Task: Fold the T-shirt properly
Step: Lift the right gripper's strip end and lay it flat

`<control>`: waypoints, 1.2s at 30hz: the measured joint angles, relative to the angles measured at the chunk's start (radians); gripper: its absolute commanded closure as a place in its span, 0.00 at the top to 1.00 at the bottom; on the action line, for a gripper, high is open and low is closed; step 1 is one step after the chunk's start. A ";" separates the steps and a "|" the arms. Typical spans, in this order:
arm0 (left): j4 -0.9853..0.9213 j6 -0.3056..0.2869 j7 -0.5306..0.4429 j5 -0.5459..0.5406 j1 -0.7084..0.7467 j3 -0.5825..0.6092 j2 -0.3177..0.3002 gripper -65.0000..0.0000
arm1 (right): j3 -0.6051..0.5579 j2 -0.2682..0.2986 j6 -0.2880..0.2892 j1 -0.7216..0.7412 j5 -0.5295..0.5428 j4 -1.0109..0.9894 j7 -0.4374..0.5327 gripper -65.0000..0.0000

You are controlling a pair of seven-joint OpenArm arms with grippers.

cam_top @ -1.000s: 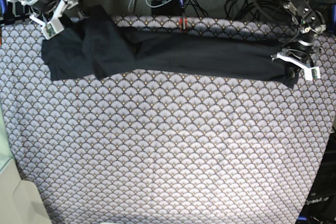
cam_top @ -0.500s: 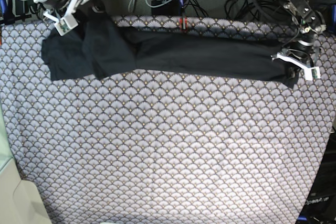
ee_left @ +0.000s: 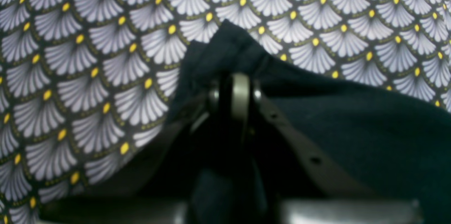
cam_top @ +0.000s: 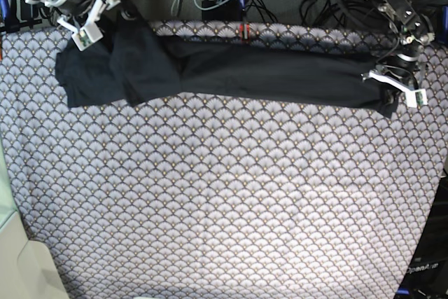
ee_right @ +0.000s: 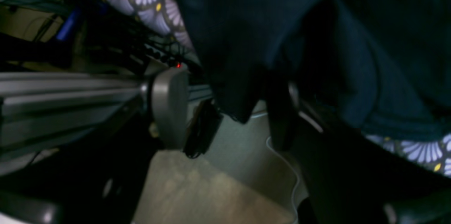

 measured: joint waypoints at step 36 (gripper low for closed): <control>-0.001 -0.002 0.000 0.000 0.000 -0.004 0.000 0.07 | 0.000 0.255 0.000 0.167 0.012 -0.004 -0.081 0.00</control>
